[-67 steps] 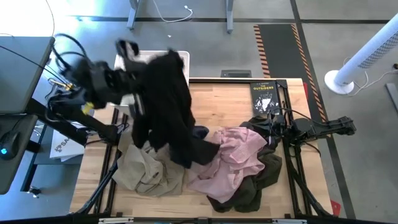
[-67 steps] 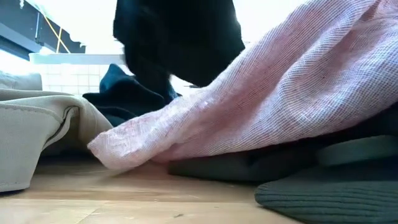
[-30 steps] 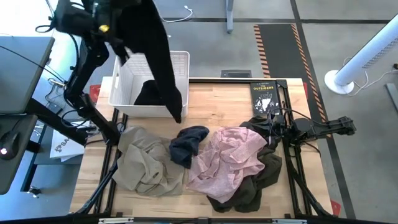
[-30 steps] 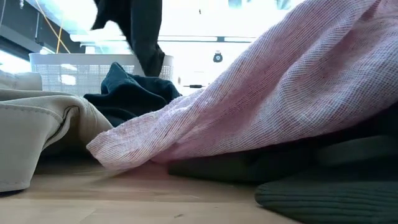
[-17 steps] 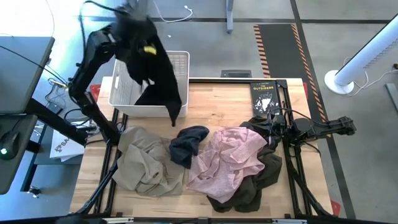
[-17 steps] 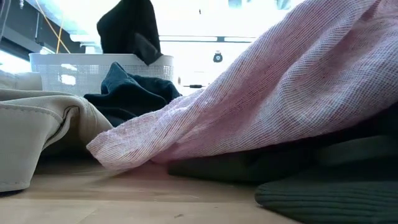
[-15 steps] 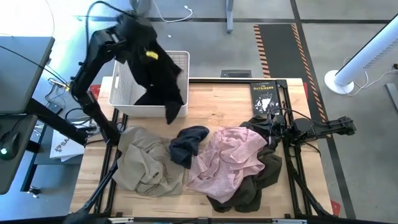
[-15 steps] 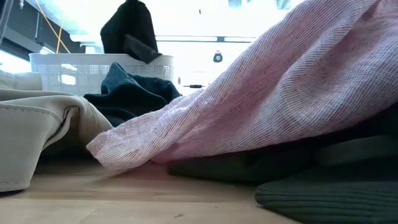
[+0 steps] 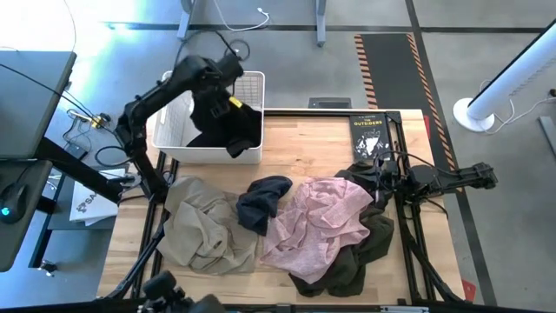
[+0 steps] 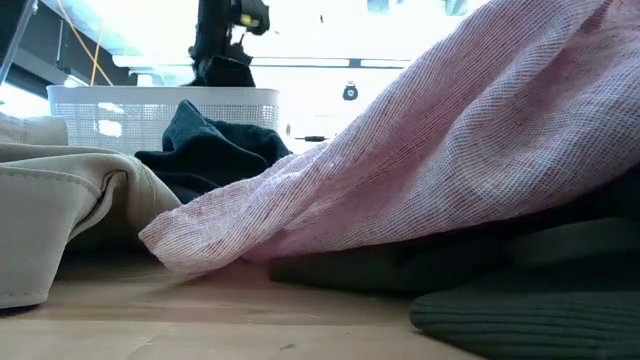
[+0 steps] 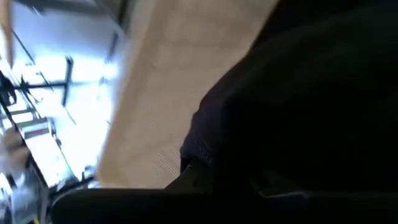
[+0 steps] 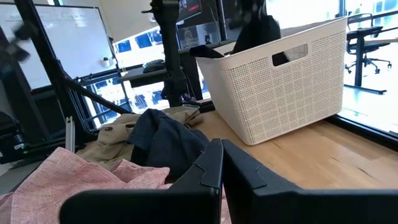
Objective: Sort clothes
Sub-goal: Put the black shirt into the laundry bin
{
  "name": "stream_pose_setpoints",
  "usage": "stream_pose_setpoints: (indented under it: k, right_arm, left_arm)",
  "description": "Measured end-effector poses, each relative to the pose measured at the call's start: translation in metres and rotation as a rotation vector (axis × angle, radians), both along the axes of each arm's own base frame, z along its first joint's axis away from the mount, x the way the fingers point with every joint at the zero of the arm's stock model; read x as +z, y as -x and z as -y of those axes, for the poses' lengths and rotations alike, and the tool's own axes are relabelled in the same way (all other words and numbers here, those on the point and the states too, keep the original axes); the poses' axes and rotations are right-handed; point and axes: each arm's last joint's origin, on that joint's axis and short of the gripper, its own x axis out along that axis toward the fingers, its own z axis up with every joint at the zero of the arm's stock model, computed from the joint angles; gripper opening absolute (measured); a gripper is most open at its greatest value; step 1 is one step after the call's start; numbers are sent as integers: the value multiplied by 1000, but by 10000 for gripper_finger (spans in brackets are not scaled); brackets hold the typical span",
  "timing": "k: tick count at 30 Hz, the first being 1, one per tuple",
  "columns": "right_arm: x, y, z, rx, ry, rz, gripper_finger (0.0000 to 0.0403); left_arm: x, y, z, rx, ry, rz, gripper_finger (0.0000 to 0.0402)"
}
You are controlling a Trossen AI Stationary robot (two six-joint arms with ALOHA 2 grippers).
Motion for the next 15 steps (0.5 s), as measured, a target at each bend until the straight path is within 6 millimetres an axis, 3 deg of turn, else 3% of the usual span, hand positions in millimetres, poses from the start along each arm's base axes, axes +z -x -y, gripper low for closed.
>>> stream_pose_setpoints:
  k: [3,8,15]
  right_arm:
    - [0,0,0,-1,0,0,0]
    - [0,0,0,0,0,0,0]
    - [0,0,0,0,0,0,0]
  left_arm:
    - [-38,5,-11,46,63,-29,12]
    - [-91,14,-26,70,177,64,12]
    - [-137,27,-33,112,190,116,12]
